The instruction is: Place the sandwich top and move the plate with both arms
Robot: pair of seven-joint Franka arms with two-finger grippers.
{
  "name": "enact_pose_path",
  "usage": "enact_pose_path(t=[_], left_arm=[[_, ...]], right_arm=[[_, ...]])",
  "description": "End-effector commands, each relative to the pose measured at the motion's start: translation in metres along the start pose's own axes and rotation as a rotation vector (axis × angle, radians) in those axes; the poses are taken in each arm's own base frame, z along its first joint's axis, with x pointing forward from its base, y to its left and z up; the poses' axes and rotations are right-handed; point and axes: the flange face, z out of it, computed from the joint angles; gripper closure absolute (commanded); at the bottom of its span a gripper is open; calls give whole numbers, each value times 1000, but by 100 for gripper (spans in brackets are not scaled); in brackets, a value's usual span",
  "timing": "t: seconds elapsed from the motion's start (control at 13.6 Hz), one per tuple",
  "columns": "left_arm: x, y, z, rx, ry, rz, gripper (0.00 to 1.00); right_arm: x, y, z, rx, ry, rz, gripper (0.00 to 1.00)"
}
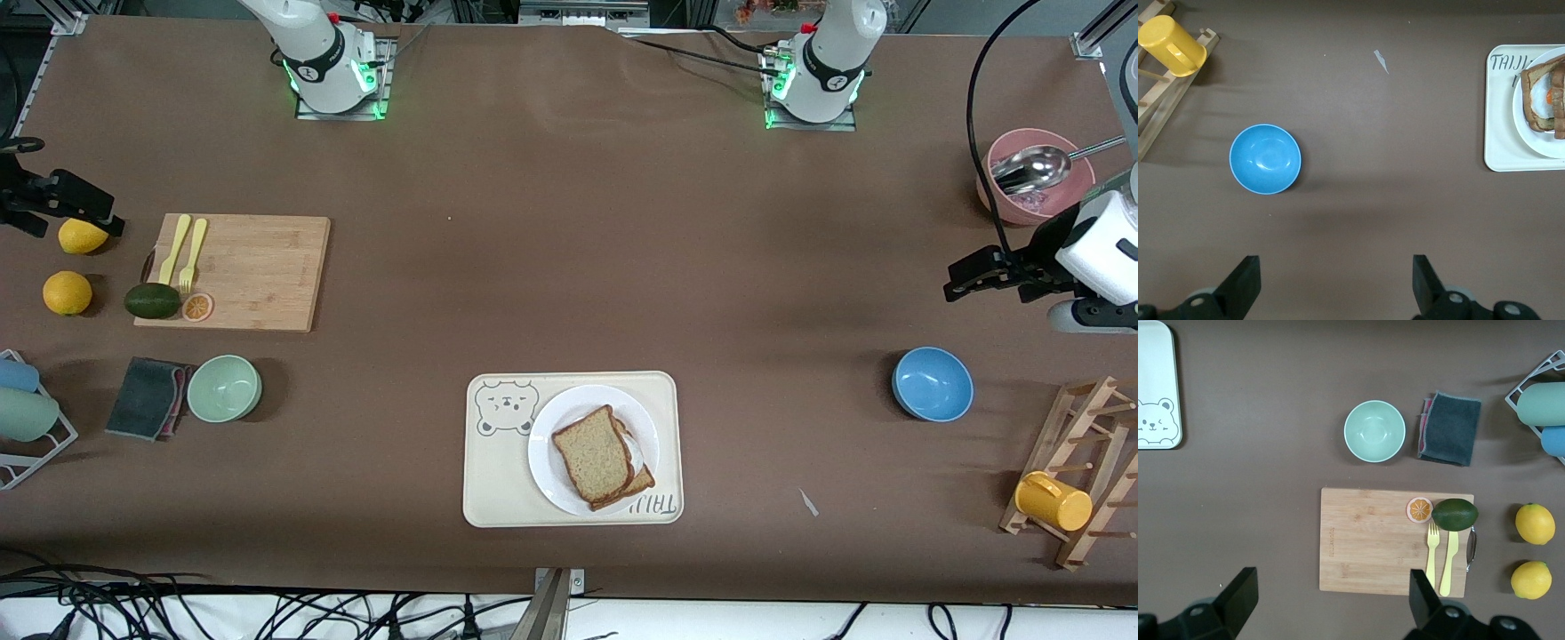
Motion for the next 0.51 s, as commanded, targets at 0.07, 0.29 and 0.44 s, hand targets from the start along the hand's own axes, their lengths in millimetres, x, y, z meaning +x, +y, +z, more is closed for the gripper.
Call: enact_pose_path(t=[0.07,0.29,0.44], left_arm=[[-4,-1,1,34,-10,-4,0],[-4,-1,2,35,-13,-3,0],[-3,-1,3,35,-13,-5,0]], right_arm=[[-6,1,-4,-7,0,-4,0],[-6,1,-4,-6,0,-4,0],[-6,1,-4,-7,0,-4,0]])
